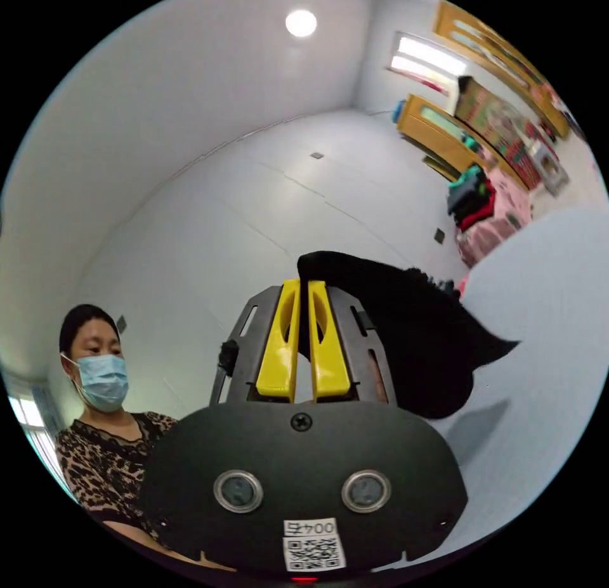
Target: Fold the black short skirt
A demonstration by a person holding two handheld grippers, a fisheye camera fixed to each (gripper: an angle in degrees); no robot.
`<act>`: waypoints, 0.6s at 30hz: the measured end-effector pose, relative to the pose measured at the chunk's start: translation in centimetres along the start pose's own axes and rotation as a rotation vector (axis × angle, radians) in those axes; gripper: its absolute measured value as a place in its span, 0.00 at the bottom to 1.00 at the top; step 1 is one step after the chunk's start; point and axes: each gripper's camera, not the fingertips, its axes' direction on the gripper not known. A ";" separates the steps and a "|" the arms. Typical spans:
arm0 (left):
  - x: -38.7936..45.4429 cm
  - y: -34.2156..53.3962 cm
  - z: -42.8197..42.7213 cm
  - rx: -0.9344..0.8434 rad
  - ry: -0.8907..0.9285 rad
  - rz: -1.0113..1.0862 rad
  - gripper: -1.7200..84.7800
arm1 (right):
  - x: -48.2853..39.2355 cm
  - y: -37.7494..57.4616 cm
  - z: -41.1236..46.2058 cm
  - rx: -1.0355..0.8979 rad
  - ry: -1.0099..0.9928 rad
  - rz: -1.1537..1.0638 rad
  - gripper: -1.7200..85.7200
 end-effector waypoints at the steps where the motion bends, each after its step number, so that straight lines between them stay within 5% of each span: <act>1: 2.1 -0.3 -1.4 0.048 0.015 0.048 0.05 | -3.1 -1.0 -0.7 -0.017 0.008 -0.072 0.04; 18: 11.8 5.6 -7.9 0.234 0.179 0.027 0.05 | -25.0 1.7 -11.3 -0.059 0.166 -0.425 0.04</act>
